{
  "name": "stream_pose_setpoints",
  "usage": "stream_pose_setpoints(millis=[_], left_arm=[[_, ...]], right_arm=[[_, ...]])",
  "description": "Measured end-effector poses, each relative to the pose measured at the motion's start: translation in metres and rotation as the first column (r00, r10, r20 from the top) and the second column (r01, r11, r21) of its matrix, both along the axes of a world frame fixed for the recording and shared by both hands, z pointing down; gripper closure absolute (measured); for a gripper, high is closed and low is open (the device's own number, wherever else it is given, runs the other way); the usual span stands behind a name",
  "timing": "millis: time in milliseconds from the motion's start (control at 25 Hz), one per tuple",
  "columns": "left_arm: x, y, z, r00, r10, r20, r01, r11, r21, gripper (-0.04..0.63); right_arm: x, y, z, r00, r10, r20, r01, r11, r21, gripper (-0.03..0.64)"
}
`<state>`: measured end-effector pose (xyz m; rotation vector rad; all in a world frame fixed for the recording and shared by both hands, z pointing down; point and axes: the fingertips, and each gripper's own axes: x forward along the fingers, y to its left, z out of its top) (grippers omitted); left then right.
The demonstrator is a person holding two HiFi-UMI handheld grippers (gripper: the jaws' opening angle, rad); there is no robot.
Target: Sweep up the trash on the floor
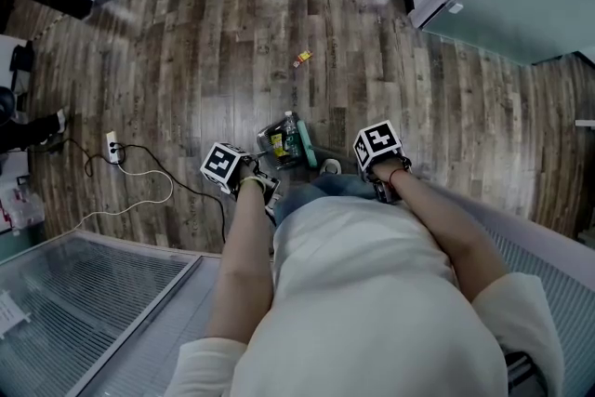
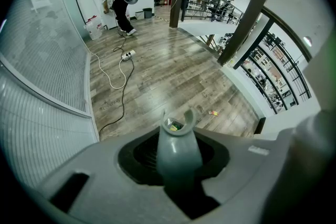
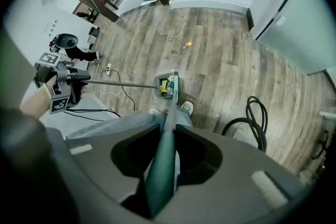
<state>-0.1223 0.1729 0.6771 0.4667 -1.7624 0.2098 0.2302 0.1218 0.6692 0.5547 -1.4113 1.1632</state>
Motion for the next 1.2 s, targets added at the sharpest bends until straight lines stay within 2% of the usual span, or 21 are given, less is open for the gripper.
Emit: stream_pose_setpoints(millis=[280, 480, 720, 1000, 1200], left_arm=[[0.002, 0.002, 0.001, 1.000, -0.003, -0.010, 0.003, 1.000, -0.005, 0.502], [0.000, 0.000, -0.004, 1.000, -0.001, 0.010, 0.001, 1.000, 0.002, 0.502], [0.001, 0.002, -0.007, 1.000, -0.001, 0.003, 0.001, 1.000, 0.005, 0.500], [0.001, 0.001, -0.007, 1.000, 0.000, 0.003, 0.000, 1.000, 0.010, 0.497], [0.001, 0.002, -0.006, 1.000, 0.002, 0.002, -0.002, 1.000, 0.013, 0.495]], right_arm=[[-0.006, 0.007, -0.004, 0.997, -0.069, 0.022, 0.069, 0.998, -0.010, 0.522], [-0.012, 0.012, -0.005, 0.992, -0.114, 0.050, 0.115, 0.993, -0.028, 0.522], [-0.015, 0.012, -0.009, 0.982, -0.182, 0.056, 0.182, 0.983, 0.000, 0.522], [-0.010, 0.007, -0.007, 0.991, -0.123, 0.043, 0.123, 0.992, -0.004, 0.522], [-0.006, -0.001, -0.005, 0.988, -0.153, 0.007, 0.152, 0.987, 0.044, 0.522]])
